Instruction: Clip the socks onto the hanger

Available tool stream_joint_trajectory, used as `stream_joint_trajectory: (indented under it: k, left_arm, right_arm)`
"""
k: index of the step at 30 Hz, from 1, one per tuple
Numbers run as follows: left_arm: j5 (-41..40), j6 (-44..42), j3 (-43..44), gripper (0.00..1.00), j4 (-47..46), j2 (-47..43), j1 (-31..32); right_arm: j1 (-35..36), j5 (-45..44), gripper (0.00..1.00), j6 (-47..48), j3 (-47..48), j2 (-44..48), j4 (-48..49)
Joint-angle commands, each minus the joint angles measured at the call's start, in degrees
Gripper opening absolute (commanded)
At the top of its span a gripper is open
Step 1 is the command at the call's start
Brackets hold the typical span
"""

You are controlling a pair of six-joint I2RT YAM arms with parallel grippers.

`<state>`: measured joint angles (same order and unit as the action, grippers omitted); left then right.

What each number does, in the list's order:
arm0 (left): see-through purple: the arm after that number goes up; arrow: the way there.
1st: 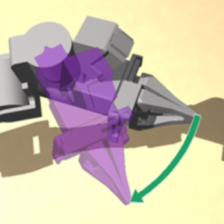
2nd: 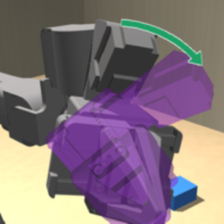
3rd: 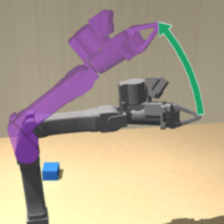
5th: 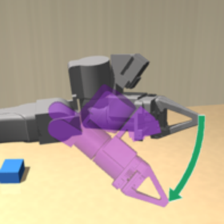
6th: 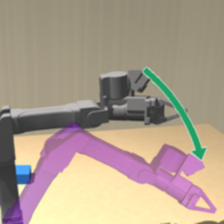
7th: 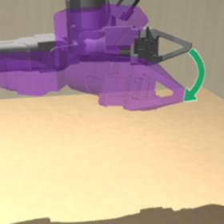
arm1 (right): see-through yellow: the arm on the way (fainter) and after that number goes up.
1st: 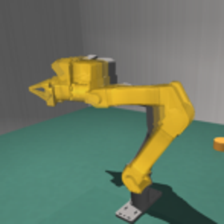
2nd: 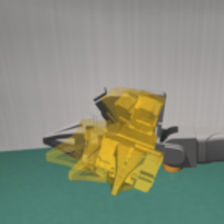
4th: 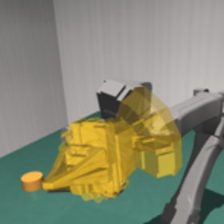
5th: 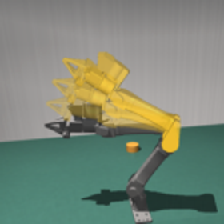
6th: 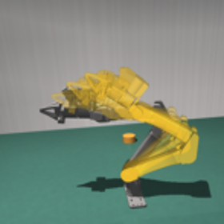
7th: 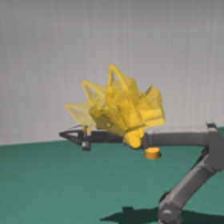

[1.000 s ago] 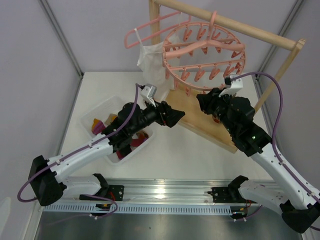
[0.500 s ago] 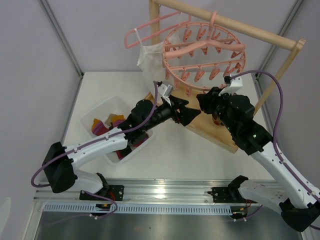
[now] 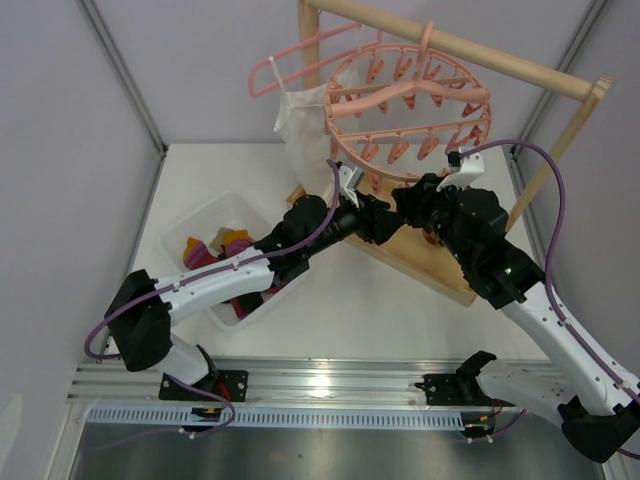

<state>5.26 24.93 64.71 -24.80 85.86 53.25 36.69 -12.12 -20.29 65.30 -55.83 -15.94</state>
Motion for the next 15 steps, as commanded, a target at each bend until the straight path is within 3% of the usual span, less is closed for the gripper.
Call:
stream_joint_trajectory:
  k: [1, 6, 15]
  left_arm:
    - [-3.5, -0.6, 2.8, 0.64, -2.0, -0.2, 0.4]
    - [-7.0, -0.5, 2.8, 0.52, -2.3, -0.2, 0.4]
    - [-8.6, -0.1, 3.9, 0.41, -0.7, 1.2, -0.6]
  right_arm:
    - [0.5, 2.4, 0.24, -1.1, 1.3, 0.2, -4.4]
    - [0.4, 3.2, 0.24, -1.2, 1.6, 0.6, -5.1]
    - [0.4, 3.2, 0.24, -0.8, 2.8, 0.9, -6.8]
